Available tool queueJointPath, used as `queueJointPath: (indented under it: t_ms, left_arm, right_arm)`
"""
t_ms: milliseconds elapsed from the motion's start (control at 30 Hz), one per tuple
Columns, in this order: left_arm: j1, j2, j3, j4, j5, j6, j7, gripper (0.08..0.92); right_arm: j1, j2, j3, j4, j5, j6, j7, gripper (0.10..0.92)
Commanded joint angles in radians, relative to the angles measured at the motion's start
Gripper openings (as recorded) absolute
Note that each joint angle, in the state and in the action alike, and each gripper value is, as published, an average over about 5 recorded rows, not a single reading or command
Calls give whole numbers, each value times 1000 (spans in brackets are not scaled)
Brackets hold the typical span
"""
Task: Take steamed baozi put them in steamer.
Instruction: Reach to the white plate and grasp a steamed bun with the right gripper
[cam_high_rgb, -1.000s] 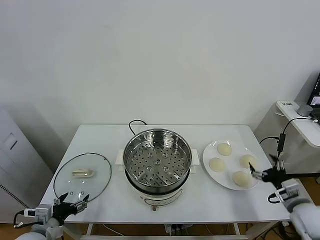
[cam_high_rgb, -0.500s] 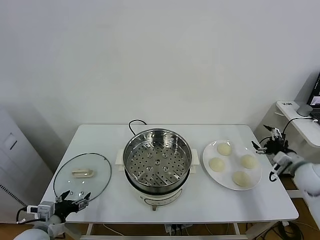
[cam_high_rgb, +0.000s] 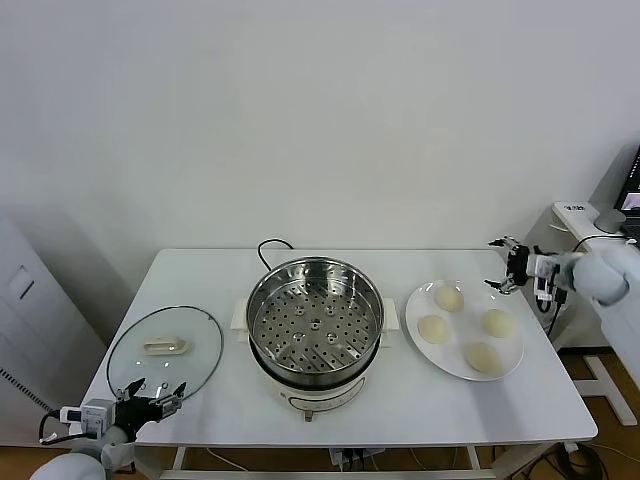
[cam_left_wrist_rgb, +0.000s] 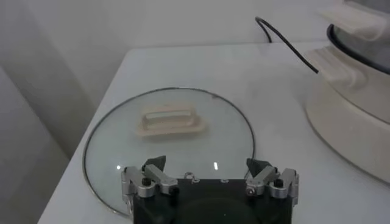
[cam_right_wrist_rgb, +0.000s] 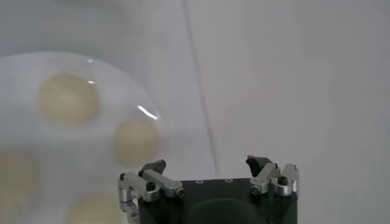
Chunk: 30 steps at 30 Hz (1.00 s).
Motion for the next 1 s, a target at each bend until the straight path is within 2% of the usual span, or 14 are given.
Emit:
queueJointPath:
  t_ms: [33, 533, 767, 1000]
  left_arm:
    - [-3, -1, 3, 5, 0, 0, 0, 823]
    - [-33, -5, 35, 12, 1, 4, -2, 823]
    - [-38, -1, 39, 15, 0, 3, -1, 823]
    - [-37, 2, 43, 18, -2, 0, 0, 823]
  right_arm:
    - [334, 110, -346, -252, 5, 69, -224, 823]
    - [286, 268, -309, -436, -107, 131, -132, 823]
    - [228, 319, -224, -500, -206, 151, -73, 823]
    - [186, 349, -163, -532, -238, 153, -50, 823]
